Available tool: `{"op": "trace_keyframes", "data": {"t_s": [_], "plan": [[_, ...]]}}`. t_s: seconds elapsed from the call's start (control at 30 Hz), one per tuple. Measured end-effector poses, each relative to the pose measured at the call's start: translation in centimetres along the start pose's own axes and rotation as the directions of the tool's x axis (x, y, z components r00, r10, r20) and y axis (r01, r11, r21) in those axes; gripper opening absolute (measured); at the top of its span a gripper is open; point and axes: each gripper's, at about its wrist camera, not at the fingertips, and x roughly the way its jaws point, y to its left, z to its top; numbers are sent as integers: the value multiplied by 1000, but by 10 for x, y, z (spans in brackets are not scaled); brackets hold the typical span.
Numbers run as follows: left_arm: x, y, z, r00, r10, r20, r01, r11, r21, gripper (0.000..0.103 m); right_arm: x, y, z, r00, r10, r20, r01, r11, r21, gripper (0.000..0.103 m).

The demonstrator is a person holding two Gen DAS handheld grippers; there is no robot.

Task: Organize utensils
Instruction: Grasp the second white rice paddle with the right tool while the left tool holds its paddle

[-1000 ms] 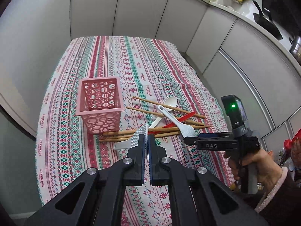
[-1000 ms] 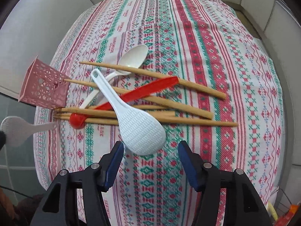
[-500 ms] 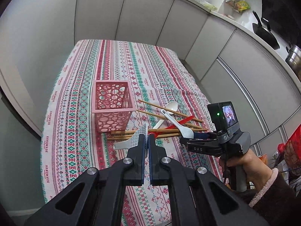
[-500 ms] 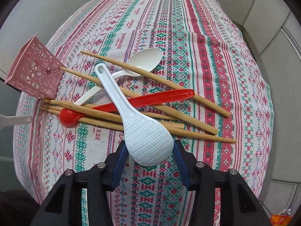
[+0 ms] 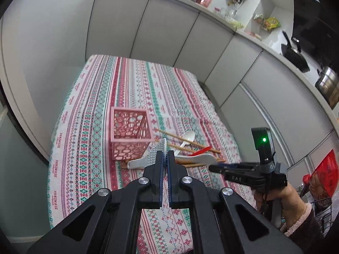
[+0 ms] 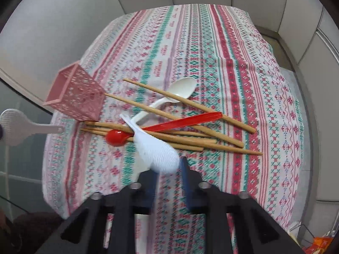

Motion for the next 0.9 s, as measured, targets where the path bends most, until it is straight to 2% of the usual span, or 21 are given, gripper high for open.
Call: {"op": "trace_keyframes", "data": {"t_s": [0.07,0.13,0.23,0.3,0.33,0.37,0.43,0.53,0.7,0.8,0.9], "plan": [[-5,2,4,1000,-4,29,4,1000,-2,2,-11,6,-6,1000,27,14,-27,1000,-13,18],[-6,5,8,999,-3,44,3,1000,-15,2,-12,6,-4,1000,13,21,-12,1000,-13,18],[-5,12,10,999,-1,40,3,999,-52,2,-8,0,-4,1000,28,3,-28,998,50,23],[-4,14,10,999,-9,33,11,998,-64,2,2,-10,0,996,85,-33,-81,990,115,26],[-4,14,10,999,-10,31,12,998,-63,2,6,-14,-1,992,118,-47,-110,982,151,33],[-4,14,9,1000,-8,30,10,998,-59,2,11,-18,-1,987,152,-57,-139,972,187,49],[-4,12,8,1000,-8,29,9,999,-52,2,18,-26,1,972,226,-58,-202,941,273,59],[-3,11,6,1000,-6,22,8,999,-47,2,25,-30,7,954,299,-4,-277,890,361,59],[1,13,6,1000,-4,18,4,999,-46,2,48,-27,10,941,339,13,-306,829,469,48],[0,15,6,1000,-1,26,3,999,-48,2,61,-31,9,943,331,37,-300,794,529,40],[-1,17,8,999,-1,42,3,999,-50,2,67,-37,7,937,343,73,-321,759,567,24]]}}
